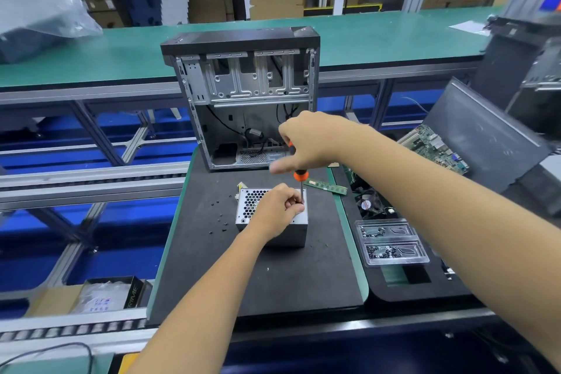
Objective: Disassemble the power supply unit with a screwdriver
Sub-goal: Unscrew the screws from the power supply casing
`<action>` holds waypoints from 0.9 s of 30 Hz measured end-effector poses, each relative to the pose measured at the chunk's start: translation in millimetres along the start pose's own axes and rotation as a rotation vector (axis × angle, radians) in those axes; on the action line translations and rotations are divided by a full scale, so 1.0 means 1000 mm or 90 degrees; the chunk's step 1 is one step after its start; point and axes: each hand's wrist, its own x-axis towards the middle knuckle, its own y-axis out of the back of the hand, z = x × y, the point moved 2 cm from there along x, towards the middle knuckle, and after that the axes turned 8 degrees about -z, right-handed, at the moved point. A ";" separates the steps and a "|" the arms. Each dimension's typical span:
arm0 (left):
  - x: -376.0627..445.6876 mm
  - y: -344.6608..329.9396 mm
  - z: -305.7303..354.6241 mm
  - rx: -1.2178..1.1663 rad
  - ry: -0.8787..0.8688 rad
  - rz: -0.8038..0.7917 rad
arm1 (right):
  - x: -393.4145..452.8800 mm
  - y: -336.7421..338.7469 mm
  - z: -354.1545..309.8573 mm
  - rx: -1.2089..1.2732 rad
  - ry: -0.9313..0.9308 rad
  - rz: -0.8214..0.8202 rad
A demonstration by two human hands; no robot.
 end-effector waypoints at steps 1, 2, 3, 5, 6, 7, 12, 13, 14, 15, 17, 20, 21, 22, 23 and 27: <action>0.000 0.000 0.000 0.001 0.002 -0.001 | 0.001 0.001 0.000 -0.011 -0.042 0.012; 0.000 0.000 0.000 0.003 0.005 -0.003 | 0.002 0.003 0.001 -0.010 -0.063 0.015; 0.000 0.000 0.000 0.003 0.008 -0.004 | 0.003 0.004 0.001 0.007 -0.059 0.003; 0.001 0.000 -0.001 -0.003 0.009 -0.005 | 0.001 0.006 0.002 0.078 -0.010 -0.056; 0.001 -0.001 -0.001 -0.008 0.009 -0.006 | -0.002 0.007 0.002 0.105 0.015 -0.090; 0.001 -0.001 -0.001 -0.012 0.009 -0.006 | -0.005 0.009 0.001 0.116 0.032 -0.113; 0.001 -0.001 -0.002 -0.011 0.010 -0.009 | -0.009 0.008 0.001 0.087 -0.015 -0.079; 0.001 -0.001 -0.002 -0.012 0.012 -0.009 | -0.009 0.009 0.001 0.033 -0.053 -0.074; 0.001 -0.001 -0.002 -0.013 0.013 -0.009 | -0.007 0.009 0.001 -0.017 -0.066 -0.075; 0.001 -0.001 -0.002 -0.014 0.013 -0.009 | -0.005 0.007 0.001 -0.024 -0.058 -0.076; 0.001 -0.001 -0.002 -0.015 0.010 -0.009 | -0.003 0.006 0.001 0.047 -0.012 -0.092; 0.001 -0.001 -0.002 -0.011 0.010 -0.011 | -0.007 0.009 -0.001 0.090 0.061 -0.107; 0.001 -0.001 -0.002 -0.009 0.011 -0.012 | -0.008 0.009 -0.001 0.101 0.073 -0.104; 0.001 -0.001 -0.002 -0.008 0.013 -0.014 | -0.009 0.008 -0.002 0.103 0.075 -0.099; 0.001 -0.001 -0.002 -0.007 0.012 -0.014 | -0.009 0.007 -0.001 0.093 0.063 -0.093; 0.001 -0.001 -0.002 -0.001 0.013 -0.016 | -0.004 0.008 0.001 -0.037 -0.054 -0.060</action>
